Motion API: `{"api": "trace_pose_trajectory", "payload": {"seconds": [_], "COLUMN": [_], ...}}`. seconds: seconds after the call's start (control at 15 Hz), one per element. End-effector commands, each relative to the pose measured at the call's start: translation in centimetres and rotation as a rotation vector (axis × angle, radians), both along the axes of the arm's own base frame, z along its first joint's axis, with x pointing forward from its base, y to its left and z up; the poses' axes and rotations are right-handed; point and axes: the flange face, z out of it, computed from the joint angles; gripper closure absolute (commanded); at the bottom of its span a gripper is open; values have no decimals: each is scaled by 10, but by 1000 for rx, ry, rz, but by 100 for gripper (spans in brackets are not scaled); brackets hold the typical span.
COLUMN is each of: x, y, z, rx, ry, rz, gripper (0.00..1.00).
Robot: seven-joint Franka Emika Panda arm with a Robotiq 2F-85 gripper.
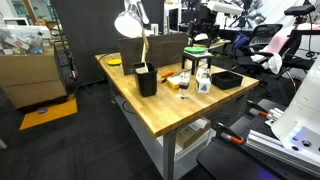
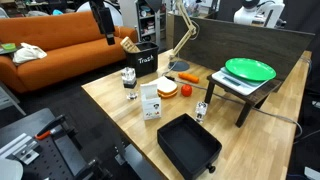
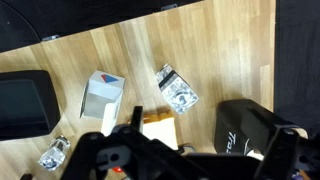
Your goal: Move the clear object to the right
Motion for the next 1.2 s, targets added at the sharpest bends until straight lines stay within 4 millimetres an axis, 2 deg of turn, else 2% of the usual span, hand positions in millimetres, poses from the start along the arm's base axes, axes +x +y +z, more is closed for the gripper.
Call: {"api": "trace_pose_trajectory", "payload": {"seconds": [0.0,0.2,0.6,0.67,0.8,1.13], "x": [0,10,34,22,30,31], "y": [0,3,6,5,5,5], "z": [0,-4,-27,-25,-30,-29], "rx": [0,-45,-122,-111,-112,-112], "ry": [1,7,10,26,21,19], "rz": [0,82,215,183,193,195], "gripper": [0,0,0,0,0,0]}}
